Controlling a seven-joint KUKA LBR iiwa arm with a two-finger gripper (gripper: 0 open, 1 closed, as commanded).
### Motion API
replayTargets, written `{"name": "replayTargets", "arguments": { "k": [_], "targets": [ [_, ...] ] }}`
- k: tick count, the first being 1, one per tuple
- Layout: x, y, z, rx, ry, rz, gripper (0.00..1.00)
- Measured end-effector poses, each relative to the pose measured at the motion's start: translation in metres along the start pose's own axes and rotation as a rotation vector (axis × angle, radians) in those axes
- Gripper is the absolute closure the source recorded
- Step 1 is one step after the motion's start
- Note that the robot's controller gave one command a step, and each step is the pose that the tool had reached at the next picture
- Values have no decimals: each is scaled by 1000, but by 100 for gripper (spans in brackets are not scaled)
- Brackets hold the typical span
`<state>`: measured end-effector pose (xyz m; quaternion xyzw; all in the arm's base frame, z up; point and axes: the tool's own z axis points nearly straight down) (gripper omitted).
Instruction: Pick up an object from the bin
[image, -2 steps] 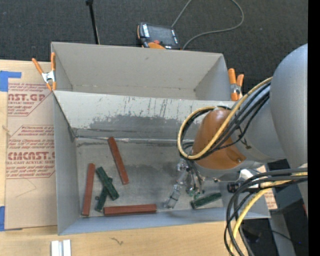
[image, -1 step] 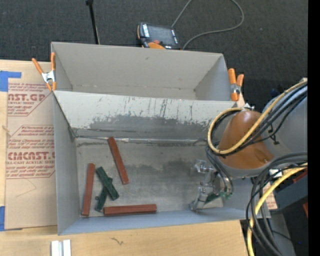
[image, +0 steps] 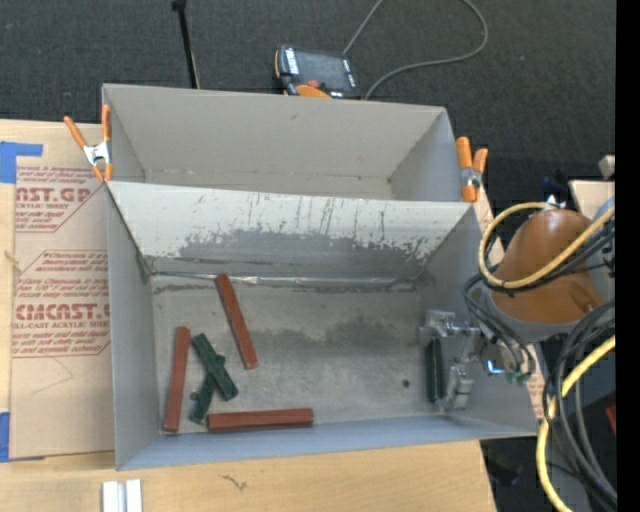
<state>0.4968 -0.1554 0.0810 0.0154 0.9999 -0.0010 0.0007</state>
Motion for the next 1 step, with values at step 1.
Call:
{"name": "replayTargets", "arguments": {
  "k": [1],
  "targets": [
    [1,8,11,-7,-1,-506,0]
  ]
}}
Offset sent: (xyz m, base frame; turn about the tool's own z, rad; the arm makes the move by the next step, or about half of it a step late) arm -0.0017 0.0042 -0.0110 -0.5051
